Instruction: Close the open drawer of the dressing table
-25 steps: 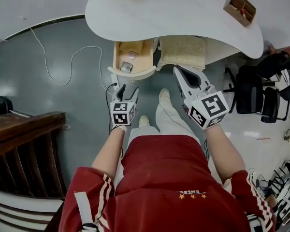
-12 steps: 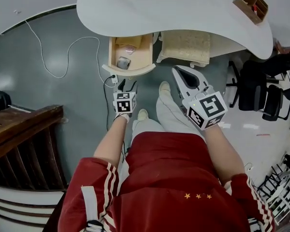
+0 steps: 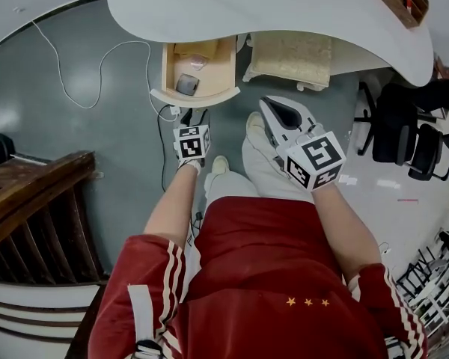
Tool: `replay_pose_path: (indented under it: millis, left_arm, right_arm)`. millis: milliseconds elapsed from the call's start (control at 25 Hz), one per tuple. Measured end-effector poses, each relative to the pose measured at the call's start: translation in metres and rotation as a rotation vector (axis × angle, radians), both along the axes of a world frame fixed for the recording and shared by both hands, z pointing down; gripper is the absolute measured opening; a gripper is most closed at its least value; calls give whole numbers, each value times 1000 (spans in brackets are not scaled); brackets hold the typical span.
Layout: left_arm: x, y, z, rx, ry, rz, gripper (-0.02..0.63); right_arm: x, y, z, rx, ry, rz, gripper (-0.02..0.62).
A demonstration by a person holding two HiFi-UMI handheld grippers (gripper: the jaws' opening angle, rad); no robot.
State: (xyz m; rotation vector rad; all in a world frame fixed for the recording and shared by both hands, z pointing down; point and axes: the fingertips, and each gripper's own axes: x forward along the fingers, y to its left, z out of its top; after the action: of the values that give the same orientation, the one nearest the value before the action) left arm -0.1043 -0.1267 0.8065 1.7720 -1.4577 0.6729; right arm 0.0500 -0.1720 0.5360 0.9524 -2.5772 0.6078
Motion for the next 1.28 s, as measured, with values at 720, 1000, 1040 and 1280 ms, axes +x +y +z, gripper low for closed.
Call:
replay_pose_path:
  millis: [720,1000,1040,1280]
  left_arm:
    - [-1,-11,-2,-26,-33,-7,108]
    - [-2,-33,-2,-9,-64,6,109]
    - [-2,-37,-2,-3,-68,3,109]
    - [-5,-60,-3,22,-84,7,110]
  right_arm:
    - [18,-6,26,-41,47,21,5]
    - [27,-12,39,-61,83,14,5]
    - [29,-13,40,-63,87,13,5]
    - [38,-19,43,-75,97,27,5]
